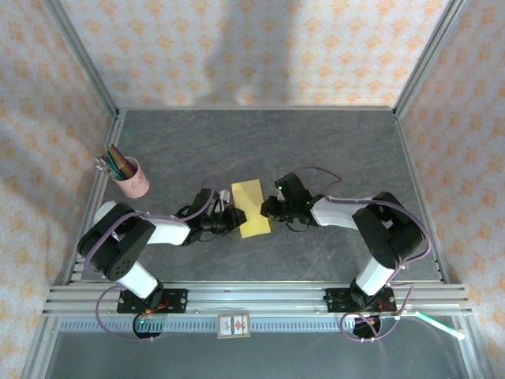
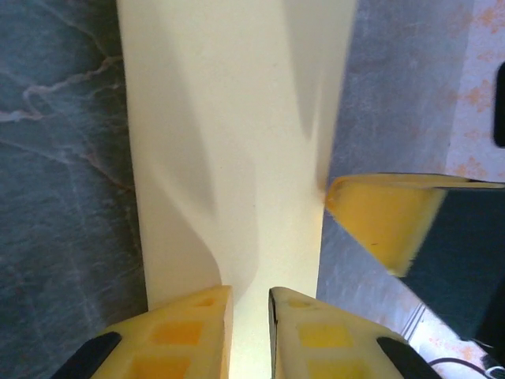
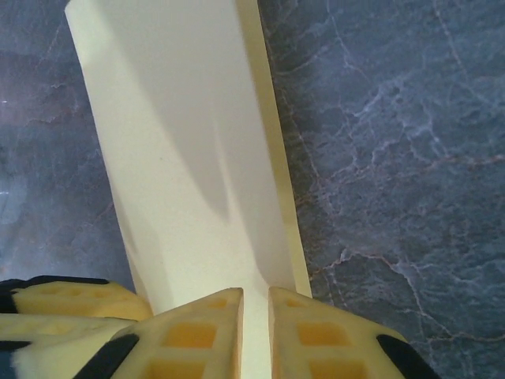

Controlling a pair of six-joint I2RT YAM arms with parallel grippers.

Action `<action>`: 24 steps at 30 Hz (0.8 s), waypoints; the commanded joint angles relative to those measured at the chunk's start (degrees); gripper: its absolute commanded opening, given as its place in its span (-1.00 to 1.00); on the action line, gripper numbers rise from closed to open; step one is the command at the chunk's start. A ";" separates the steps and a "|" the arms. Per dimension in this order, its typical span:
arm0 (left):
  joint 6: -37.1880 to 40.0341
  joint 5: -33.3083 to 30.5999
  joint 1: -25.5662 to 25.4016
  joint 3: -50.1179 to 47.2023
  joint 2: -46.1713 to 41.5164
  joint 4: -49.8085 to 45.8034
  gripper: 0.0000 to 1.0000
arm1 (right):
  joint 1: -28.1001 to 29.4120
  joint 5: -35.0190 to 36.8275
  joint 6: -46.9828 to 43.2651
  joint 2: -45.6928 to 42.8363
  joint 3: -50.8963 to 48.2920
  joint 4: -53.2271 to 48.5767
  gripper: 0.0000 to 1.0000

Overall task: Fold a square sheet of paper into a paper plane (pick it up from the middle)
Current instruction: First fold in half a square sheet of paper at the center of the table.

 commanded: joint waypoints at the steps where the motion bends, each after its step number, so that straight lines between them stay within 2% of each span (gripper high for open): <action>1: 2.27 0.87 0.76 0.13 1.62 0.84 -0.59 | -0.23 1.99 -2.89 -1.05 2.21 -2.02 -0.64; 9: 6.79 2.29 2.91 0.96 3.33 -1.66 -0.61 | -0.28 -1.68 -7.02 -0.62 6.75 -1.60 -0.57; 17: 19.82 5.13 3.86 7.62 7.27 -13.62 -0.59 | -0.95 -1.11 -8.95 -0.29 9.93 -4.56 -0.56; 24: 29.65 4.16 4.24 14.96 10.60 -20.67 -0.58 | -3.45 -1.18 -7.36 -0.30 10.94 -4.56 -0.56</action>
